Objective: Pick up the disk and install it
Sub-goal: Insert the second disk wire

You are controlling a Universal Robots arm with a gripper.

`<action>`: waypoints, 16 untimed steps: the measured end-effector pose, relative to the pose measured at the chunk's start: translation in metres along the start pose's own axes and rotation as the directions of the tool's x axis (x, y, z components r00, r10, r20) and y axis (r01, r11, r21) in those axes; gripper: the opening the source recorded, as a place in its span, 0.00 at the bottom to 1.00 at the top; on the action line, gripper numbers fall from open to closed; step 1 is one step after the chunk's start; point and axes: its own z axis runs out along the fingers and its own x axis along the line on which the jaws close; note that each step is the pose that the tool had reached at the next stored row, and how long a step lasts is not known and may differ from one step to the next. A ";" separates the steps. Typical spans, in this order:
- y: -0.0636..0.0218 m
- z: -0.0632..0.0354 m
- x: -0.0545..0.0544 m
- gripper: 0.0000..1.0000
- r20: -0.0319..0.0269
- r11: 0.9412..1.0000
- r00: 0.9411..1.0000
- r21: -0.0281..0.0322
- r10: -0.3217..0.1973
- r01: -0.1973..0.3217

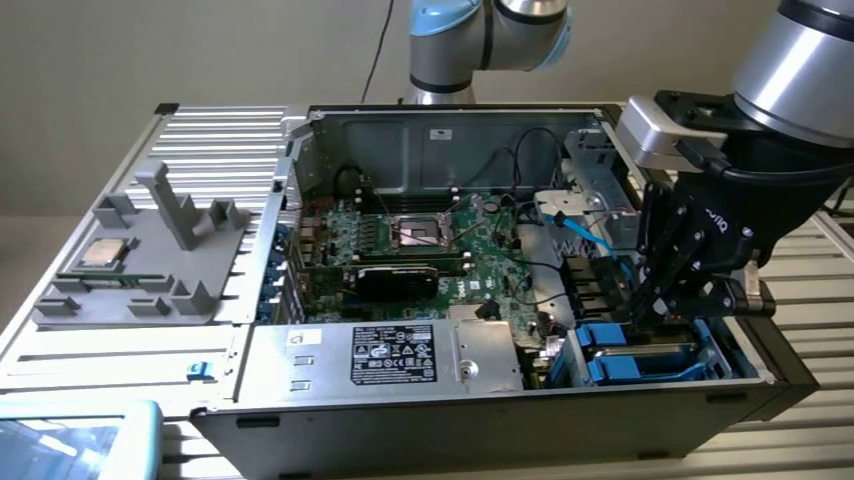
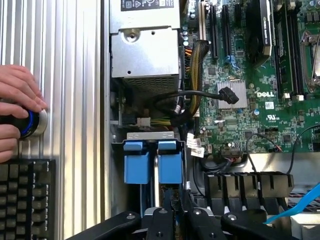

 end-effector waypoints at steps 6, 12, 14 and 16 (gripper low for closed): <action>0.0002 0.0005 0.000 0.16 0.001 1.000 1.000 0.006 -0.025 0.025; 0.0000 0.0030 0.000 0.16 0.016 1.000 1.000 0.007 -0.026 0.026; -0.0001 0.0041 0.000 0.16 0.016 1.000 1.000 0.007 -0.026 0.026; -0.0002 0.0053 0.000 0.16 0.016 1.000 1.000 0.007 -0.026 0.026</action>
